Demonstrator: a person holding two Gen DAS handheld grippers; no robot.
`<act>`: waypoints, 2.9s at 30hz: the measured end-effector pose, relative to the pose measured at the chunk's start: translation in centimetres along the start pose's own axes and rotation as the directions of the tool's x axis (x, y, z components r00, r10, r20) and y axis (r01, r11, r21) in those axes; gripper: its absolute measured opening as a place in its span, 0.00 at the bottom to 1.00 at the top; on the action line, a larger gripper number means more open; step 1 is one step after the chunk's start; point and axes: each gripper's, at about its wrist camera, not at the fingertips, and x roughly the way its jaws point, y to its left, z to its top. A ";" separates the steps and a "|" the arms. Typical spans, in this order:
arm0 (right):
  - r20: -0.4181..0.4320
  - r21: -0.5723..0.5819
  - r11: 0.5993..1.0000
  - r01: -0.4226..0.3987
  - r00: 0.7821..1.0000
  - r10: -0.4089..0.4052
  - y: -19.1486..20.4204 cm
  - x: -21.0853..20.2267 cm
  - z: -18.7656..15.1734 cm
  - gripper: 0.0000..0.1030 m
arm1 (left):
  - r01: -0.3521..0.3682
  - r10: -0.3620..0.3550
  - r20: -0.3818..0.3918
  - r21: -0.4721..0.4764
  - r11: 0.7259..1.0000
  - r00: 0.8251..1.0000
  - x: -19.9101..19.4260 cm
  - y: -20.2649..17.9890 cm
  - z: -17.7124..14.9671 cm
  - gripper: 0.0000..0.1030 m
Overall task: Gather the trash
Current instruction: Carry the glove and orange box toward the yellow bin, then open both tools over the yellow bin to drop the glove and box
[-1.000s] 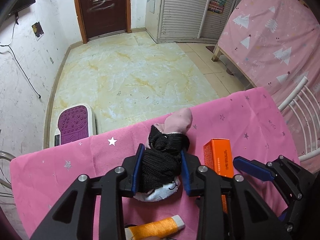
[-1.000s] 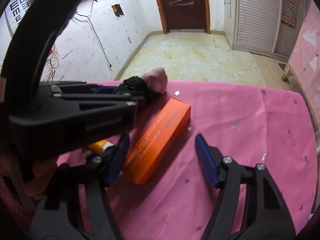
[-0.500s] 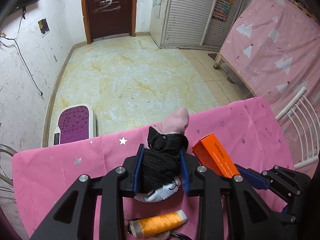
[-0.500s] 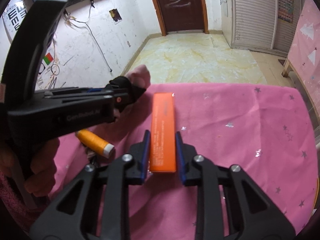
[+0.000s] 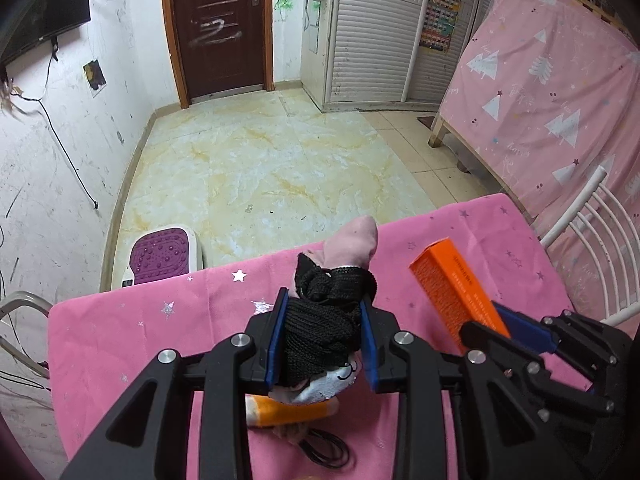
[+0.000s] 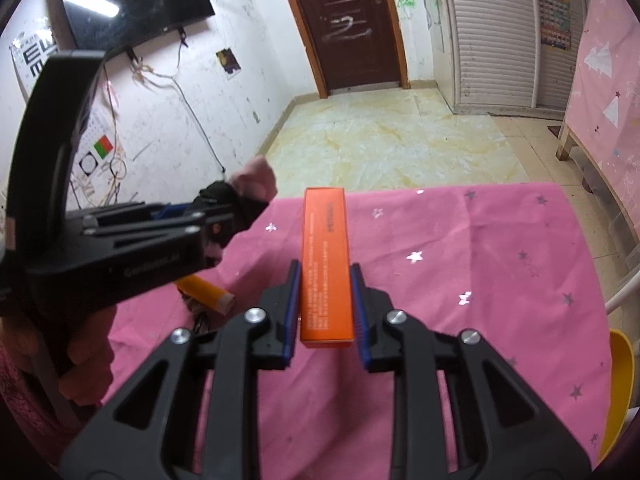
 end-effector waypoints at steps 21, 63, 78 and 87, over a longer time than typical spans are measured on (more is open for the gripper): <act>0.202 0.153 0.988 0.032 0.977 -0.063 -9.8 -10.3 -2.0 0.21 | -0.040 0.038 0.014 0.185 0.982 0.999 -2.7 -12.0 -0.8 0.23; 0.172 0.427 0.894 0.134 0.959 -0.226 -29.8 -16.7 -11.6 0.21 | 0.105 -0.036 -0.138 0.536 0.838 0.990 3.0 -40.1 -3.8 0.27; 0.123 0.429 0.892 0.142 0.969 -0.214 -29.8 -15.2 -12.3 0.29 | 0.086 -0.016 -0.144 0.493 0.866 0.989 3.6 -39.3 -2.9 0.38; 0.126 0.399 0.903 0.156 0.967 -0.223 -28.3 -15.3 -11.6 0.43 | 0.090 -0.038 -0.123 0.452 0.888 0.992 1.9 -36.9 -2.5 0.38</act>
